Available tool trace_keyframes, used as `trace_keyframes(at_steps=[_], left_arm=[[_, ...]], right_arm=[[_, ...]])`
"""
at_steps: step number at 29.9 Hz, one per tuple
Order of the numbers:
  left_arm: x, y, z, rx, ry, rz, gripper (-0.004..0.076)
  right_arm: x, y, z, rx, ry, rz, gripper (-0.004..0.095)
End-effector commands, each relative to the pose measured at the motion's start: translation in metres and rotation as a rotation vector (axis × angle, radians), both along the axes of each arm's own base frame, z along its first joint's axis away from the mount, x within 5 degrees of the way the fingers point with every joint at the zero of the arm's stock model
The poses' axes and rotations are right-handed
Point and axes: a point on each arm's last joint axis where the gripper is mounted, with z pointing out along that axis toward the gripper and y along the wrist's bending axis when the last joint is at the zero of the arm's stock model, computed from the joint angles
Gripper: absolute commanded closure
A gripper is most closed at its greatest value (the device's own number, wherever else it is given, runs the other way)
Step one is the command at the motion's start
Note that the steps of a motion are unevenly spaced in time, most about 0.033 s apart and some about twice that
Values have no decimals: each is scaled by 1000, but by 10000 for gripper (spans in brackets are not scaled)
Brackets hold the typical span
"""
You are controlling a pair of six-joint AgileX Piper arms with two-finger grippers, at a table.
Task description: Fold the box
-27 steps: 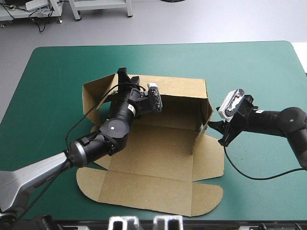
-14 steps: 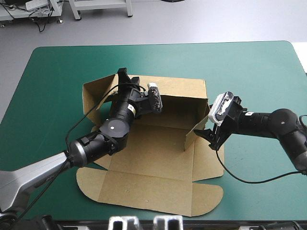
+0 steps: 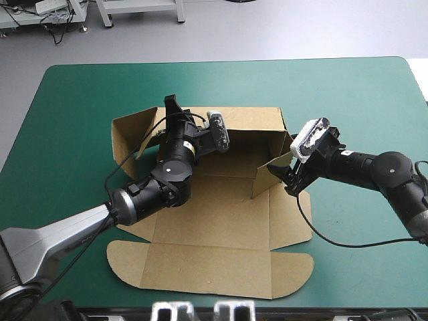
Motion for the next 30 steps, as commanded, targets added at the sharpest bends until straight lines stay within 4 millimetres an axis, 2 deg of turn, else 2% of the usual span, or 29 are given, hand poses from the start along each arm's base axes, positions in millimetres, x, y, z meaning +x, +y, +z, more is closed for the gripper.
trace_keyframes(at_steps=[1,4,9,10,14,17,22,25,30], left_arm=[[-7,-13,29,-101,-40,-18,710],[-9,-23,35,-105,-54,-37,710],[-9,-19,33,-43,-48,6,710],[-8,-17,32,-37,-46,14,710],[-8,-14,29,-29,-16,39,710],[-8,-12,26,-23,-2,59,710],[-4,-4,18,-38,36,104,710],[-2,0,13,-36,59,118,710],[-2,0,10,-33,63,109,710]], right_arm=[[3,1,14,44,-56,-24,97],[7,2,11,61,-37,-29,97],[11,4,10,104,-21,-42,104],[11,4,10,109,-22,-48,122],[9,5,9,98,-10,-23,317],[6,5,6,57,5,20,411],[4,5,3,27,20,44,439],[4,5,3,23,19,45,558],[4,5,3,8,6,48,905]])
